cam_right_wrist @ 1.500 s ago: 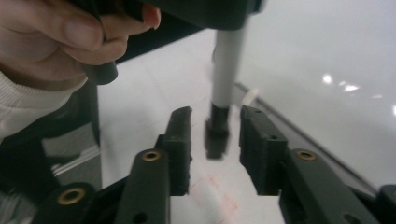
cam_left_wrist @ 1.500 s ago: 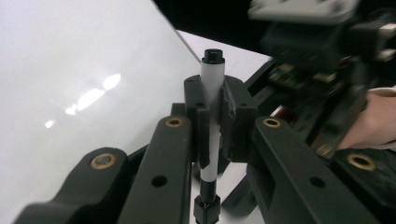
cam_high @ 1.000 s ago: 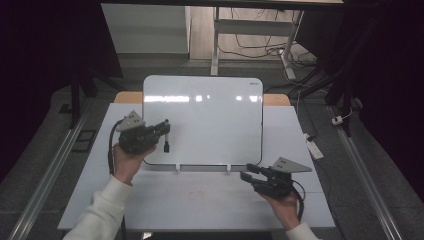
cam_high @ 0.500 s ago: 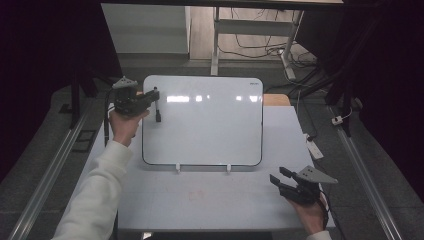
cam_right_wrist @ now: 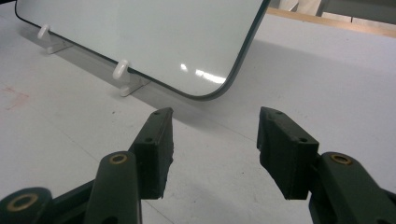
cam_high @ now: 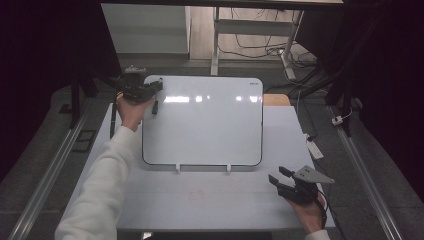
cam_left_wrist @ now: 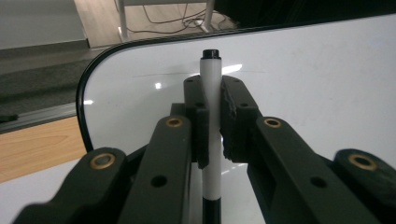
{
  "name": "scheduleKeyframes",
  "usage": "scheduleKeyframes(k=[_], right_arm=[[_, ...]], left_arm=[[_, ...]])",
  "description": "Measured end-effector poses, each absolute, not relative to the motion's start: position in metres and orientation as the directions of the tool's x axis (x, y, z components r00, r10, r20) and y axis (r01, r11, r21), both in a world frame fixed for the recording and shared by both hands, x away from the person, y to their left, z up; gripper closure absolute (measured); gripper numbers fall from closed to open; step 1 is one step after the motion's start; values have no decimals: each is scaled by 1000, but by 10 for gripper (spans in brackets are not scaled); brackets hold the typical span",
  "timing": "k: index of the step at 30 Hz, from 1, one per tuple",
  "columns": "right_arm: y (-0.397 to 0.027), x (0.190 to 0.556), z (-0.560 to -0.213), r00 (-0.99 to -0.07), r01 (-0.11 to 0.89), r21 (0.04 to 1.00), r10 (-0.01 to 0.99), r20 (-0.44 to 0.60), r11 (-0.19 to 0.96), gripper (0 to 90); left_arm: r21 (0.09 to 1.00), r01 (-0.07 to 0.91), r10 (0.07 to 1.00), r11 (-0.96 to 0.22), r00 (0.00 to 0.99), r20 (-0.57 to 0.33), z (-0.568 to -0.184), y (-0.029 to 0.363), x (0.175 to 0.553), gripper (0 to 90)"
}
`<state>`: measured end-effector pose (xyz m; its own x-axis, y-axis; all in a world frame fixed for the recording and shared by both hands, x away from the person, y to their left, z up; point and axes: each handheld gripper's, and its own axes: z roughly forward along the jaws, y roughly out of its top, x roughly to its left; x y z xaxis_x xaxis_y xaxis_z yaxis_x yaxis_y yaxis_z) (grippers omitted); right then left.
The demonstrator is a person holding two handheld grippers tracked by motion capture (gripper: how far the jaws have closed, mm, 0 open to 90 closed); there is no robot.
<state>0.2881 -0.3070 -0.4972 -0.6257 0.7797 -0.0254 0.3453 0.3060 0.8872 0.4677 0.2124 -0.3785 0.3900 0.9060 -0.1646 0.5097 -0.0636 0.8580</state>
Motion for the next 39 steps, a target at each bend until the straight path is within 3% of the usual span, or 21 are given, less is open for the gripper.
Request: scheduleKeyframes(k=[10, 24, 30, 39], right_arm=[[-306, 288, -500, -635, 352, 884, 772, -15, 307, 455], [-304, 289, -503, -644, 356, 880, 765, -12, 315, 454], [-304, 289, -504, -645, 359, 880, 764, -8, 312, 454], [-304, 290, -503, -654, 346, 880, 757, -22, 324, 444]], left_arm=[[877, 462, 932, -134, 360, -48, -380, 201, 466, 800], [890, 432, 944, -149, 331, -2, -383, 204, 463, 774], [901, 403, 941, -162, 339, 18, -380, 204, 459, 685], [893, 397, 884, -215, 468, 5, -375, 208, 419, 434]])
